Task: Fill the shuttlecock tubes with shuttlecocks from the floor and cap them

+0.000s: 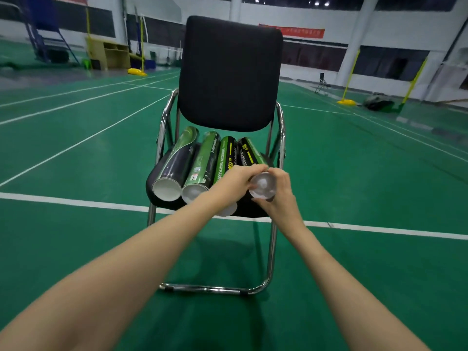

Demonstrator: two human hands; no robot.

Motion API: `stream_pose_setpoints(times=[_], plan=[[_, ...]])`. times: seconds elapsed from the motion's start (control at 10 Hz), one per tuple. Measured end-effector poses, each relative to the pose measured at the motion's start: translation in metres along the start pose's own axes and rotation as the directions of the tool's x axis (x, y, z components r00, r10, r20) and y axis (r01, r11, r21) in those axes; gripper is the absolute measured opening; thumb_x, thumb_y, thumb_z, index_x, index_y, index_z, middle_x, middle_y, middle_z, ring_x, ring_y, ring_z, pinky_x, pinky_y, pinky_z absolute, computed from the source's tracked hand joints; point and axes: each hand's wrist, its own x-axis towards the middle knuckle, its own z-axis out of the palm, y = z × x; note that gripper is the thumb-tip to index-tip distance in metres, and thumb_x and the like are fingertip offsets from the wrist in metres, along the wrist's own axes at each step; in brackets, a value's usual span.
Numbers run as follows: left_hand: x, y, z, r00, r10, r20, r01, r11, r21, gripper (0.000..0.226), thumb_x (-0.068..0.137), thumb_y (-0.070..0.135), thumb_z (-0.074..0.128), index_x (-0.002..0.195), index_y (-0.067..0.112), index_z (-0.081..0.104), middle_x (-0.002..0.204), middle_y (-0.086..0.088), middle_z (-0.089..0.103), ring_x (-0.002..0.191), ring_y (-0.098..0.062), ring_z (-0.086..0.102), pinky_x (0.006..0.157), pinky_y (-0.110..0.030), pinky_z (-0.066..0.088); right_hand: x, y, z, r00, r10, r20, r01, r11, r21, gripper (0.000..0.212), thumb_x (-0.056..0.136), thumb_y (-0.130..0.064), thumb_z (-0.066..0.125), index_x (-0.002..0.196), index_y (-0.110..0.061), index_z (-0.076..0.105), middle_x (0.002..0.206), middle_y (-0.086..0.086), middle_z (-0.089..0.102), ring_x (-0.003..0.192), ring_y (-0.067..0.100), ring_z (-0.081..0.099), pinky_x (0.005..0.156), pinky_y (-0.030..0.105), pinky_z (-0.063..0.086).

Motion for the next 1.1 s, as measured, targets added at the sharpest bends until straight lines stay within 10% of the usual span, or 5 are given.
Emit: stream_pose_setpoints(times=[0.3,0.6,1.1], plan=[[0.011,-0.037,0.003,0.992,-0.078,0.101,0.05,0.966,0.252,0.026,0.094,0.018,0.052,0.115,0.014,0.066,0.108,-0.007,0.069,0.098,-0.022,0.062,0.09,-0.037,0.046,-0.009,0.033,0.049,0.998,0.003,0.065,0.0,0.999,-0.05,0.068,0.074,-0.002,0.073,0.132,-0.004,0.036,0.137,0.015,0.034,0.119,0.016,0.039,0.098,0.031,0.041],[0.0,-0.03,0.005,0.984,-0.136,0.118,0.086,0.931,0.355,0.034,0.095,0.038,0.045,0.124,0.025,0.057,0.106,0.0,0.067,0.081,-0.017,0.057,0.067,-0.029,0.047,-0.01,0.026,0.023,0.96,0.123,0.251,-0.088,0.985,-0.147,0.077,0.075,-0.028,0.075,0.137,-0.025,0.029,0.146,-0.01,0.029,0.123,0.013,0.041,0.078,0.035,0.048],[-0.043,-0.004,-0.048,0.968,-0.203,0.147,0.203,0.979,0.014,0.053,0.083,0.044,0.062,0.129,0.019,0.051,0.127,0.003,0.055,0.116,-0.011,0.048,0.096,-0.025,0.038,-0.002,-0.033,-0.034,0.903,0.201,0.379,-0.172,0.979,-0.108,0.06,0.088,-0.032,0.059,0.139,-0.019,0.031,0.145,0.001,0.035,0.13,0.016,0.037,0.104,0.031,0.032]])
